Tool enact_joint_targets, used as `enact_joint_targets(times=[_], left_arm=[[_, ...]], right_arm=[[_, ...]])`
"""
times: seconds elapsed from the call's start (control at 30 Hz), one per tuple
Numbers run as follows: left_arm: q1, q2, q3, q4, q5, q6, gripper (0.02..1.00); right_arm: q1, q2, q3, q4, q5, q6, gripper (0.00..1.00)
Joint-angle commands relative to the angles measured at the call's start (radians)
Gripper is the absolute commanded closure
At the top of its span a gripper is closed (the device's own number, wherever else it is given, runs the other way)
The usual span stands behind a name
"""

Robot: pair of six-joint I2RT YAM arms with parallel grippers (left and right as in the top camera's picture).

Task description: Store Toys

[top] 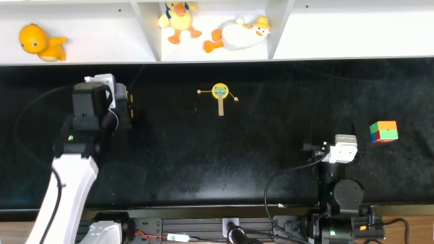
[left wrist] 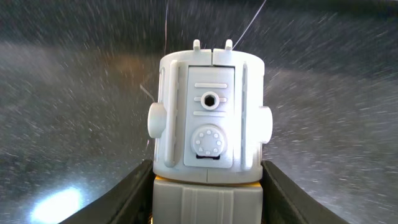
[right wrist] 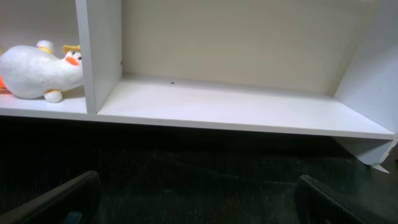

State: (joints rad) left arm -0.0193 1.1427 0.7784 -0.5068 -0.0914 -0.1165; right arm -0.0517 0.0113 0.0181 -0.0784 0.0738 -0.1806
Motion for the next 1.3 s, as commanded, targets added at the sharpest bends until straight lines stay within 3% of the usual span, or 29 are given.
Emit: enact_joint_targets(times=[0.03, 0.47, 0.83, 0.87, 0.93, 0.97, 1.0, 1.3], left_arm=[[-0.034, -0.025, 0.105, -0.014, 0.011, 0.008, 0.682], [-0.046, 0.318, 0.426, 0.056, 0.006, 0.013, 0.684], [0.026, 0.555, 0.553, 0.161, 0.011, 0.011, 0.682], [0.031, 0.563, 0.553, 0.161, 0.011, 0.011, 0.652], [0.037, 0.569, 0.553, 0.161, 0.011, 0.012, 0.347], [0.037, 0.569, 0.552, 0.160, 0.011, 0.012, 0.056], [0.037, 0.569, 0.552, 0.158, 0.011, 0.012, 0.020], [-0.011, 0.446, 0.526, -0.037, -0.010, 0.012, 0.020]], right_arm=[[-0.003, -0.006, -0.014, 0.005, -0.010, 0.000, 0.005], [-0.003, -0.006, -0.014, 0.005, -0.010, 0.000, 0.005], [-0.003, -0.006, -0.014, 0.005, -0.010, 0.000, 0.005], [-0.003, -0.006, -0.014, 0.005, -0.010, 0.001, 0.005], [-0.003, -0.006, -0.014, 0.005, -0.010, 0.000, 0.005], [-0.003, -0.006, -0.014, 0.005, -0.010, 0.000, 0.005], [-0.003, -0.006, -0.014, 0.005, -0.010, 0.001, 0.005], [-0.003, -0.006, -0.014, 0.005, -0.010, 0.000, 0.005]])
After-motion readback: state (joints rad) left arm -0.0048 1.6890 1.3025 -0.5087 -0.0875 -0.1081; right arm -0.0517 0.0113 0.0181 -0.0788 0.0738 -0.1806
